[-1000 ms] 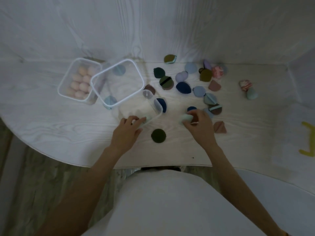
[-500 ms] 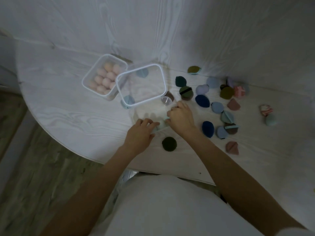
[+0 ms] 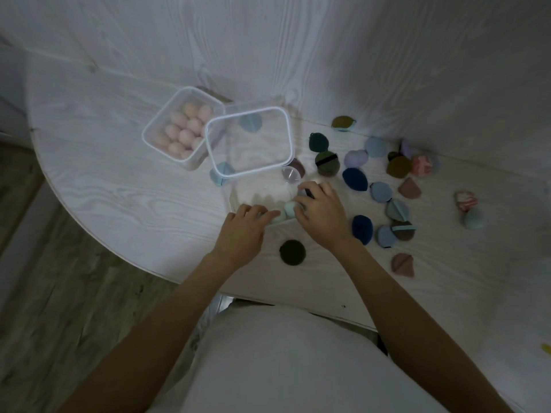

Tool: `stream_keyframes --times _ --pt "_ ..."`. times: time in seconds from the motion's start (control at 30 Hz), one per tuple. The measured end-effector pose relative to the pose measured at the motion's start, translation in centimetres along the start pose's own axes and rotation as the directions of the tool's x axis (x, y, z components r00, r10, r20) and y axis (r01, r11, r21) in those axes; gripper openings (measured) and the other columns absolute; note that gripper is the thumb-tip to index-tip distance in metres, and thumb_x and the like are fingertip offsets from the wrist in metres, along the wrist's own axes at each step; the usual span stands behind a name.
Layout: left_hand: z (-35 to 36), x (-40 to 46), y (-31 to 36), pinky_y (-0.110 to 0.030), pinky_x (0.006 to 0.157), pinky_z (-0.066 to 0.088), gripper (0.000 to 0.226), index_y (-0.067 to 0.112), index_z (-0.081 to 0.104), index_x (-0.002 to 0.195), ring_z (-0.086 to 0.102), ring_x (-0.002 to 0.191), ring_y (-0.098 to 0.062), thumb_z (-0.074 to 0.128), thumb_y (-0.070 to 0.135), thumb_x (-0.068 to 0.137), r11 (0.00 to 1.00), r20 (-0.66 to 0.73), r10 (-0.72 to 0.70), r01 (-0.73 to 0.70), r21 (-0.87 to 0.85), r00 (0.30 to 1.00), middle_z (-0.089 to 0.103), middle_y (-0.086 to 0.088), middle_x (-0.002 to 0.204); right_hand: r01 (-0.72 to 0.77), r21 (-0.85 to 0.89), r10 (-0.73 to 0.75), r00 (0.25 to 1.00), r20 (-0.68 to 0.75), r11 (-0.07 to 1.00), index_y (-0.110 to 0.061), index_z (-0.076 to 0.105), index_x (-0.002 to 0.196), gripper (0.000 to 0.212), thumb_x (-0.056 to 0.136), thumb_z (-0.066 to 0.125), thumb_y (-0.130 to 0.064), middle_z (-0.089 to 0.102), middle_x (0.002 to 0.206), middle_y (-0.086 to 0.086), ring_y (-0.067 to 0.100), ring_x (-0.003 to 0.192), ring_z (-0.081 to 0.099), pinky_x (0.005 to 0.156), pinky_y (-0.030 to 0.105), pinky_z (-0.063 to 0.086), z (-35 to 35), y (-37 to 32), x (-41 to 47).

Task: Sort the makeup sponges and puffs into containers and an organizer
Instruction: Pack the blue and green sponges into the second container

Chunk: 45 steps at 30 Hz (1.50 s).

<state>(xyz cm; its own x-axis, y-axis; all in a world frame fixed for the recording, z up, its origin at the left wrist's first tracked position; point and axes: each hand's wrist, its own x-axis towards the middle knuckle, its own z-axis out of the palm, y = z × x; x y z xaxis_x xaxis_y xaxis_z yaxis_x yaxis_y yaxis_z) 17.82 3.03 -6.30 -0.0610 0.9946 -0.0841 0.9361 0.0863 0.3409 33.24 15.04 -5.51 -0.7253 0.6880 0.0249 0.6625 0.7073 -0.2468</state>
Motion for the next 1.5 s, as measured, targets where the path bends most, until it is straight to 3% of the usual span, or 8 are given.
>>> stream_keyframes --times 0.13,0.27,0.4,0.77,0.9,1.07,1.2,1.5 --pt "0.0 0.0 -0.1 -0.044 0.077 0.049 0.052 0.02 0.049 0.131 0.053 0.105 -0.032 0.061 0.01 0.082 1.0 -0.002 0.002 -0.002 -0.001 1.0 0.057 -0.009 0.12 -0.003 0.154 0.012 0.998 -0.061 0.988 -0.013 0.065 0.109 0.026 0.091 0.049 -0.022 0.059 0.116 0.003 0.02 0.105 0.049 0.09 0.03 0.037 -0.9 0.9 -1.3" --pt "0.1 -0.1 -0.1 -0.043 0.076 0.048 0.051 0.02 0.051 0.129 0.054 0.102 -0.03 0.063 0.008 0.08 1.0 -0.027 0.0 0.0 -0.009 1.0 0.058 -0.008 0.118 -0.285 0.13 0.309 0.917 -0.251 0.95 -0.009 0.06 0.104 0.024 0.082 0.061 -0.018 0.061 0.101 0.011 0.029 0.093 0.056 0.082 0.037 0.042 -2.1 3.7 -4.4" --pt "0.3 -0.2 0.0 -0.044 0.076 0.048 0.048 0.018 0.055 0.125 0.055 0.102 -0.032 0.064 0.007 0.08 1.0 -0.03 -0.01 0.009 -0.015 1.0 0.059 -0.009 0.117 -0.579 -0.05 0.581 0.813 0.043 0.814 -0.008 0.05 0.11 0.052 0.072 0.076 -0.033 0.054 0.106 0.019 0.036 0.094 0.052 0.08 0.043 0.041 -0.9 6.4 -6.8" --pt "0.5 -0.4 -0.3 -0.042 0.071 0.05 0.049 0.02 0.057 0.123 0.058 0.095 -0.03 0.068 0.007 0.077 1.0 -0.062 0.01 -0.009 0.005 0.998 0.061 -0.007 0.112 -0.288 0.665 0.326 0.943 0.07 0.689 -0.016 0.056 0.113 0.024 0.092 0.049 -0.009 0.044 0.12 0.0 0.019 0.108 0.05 0.089 0.043 0.05 -4.6 1.4 -0.8" --pt "0.8 -0.6 -0.2 -0.043 0.072 0.051 0.05 0.019 0.058 0.122 0.059 0.094 -0.031 0.07 0.007 0.075 1.0 -0.072 0.009 -0.009 0.007 0.997 0.062 -0.008 0.111 -0.294 0.493 0.173 0.945 0.276 0.819 -0.018 0.051 0.126 0.048 0.081 0.07 -0.02 0.026 0.136 0.006 0.013 0.116 0.037 0.099 0.022 0.032 -3.9 -1.3 3.1" --pt "0.9 -0.6 -0.2 -0.043 0.071 0.051 0.054 0.02 0.058 0.122 0.058 0.092 -0.032 0.07 0.003 0.072 1.0 -0.082 -0.007 0.007 -0.007 0.997 0.062 -0.009 0.113 -0.09 0.175 0.045 0.968 0.247 0.98 -0.017 0.046 0.129 0.046 0.086 0.062 -0.025 0.048 0.128 0.008 0.025 0.109 0.052 0.087 0.037 0.047 -2.1 -2.7 5.1" --pt "1.1 -0.6 -0.3 -0.043 0.075 0.05 0.054 0.021 0.056 0.125 0.057 0.095 -0.032 0.068 0.004 0.074 1.0 -0.08 -0.017 0.017 -0.007 0.997 0.06 -0.008 0.116 -0.018 -0.024 0.022 0.981 0.195 1.0 -0.012 0.046 0.112 0.034 0.089 0.055 -0.036 0.056 0.109 0.009 0.024 0.084 0.058 0.066 0.036 0.049 -0.8 -3.3 5.4" --pt "1.0 -0.6 -0.4 -0.042 0.073 0.051 0.056 0.02 0.058 0.123 0.059 0.092 -0.031 0.072 0.006 0.071 1.0 -0.094 0.002 0.0 0.02 0.996 0.063 -0.008 0.112 0.015 -0.14 0.018 0.973 0.231 0.99 -0.012 0.047 0.119 0.032 0.092 0.053 -0.027 0.049 0.116 0.015 0.026 0.098 0.052 0.065 0.03 0.044 1.1 -3.3 5.5"
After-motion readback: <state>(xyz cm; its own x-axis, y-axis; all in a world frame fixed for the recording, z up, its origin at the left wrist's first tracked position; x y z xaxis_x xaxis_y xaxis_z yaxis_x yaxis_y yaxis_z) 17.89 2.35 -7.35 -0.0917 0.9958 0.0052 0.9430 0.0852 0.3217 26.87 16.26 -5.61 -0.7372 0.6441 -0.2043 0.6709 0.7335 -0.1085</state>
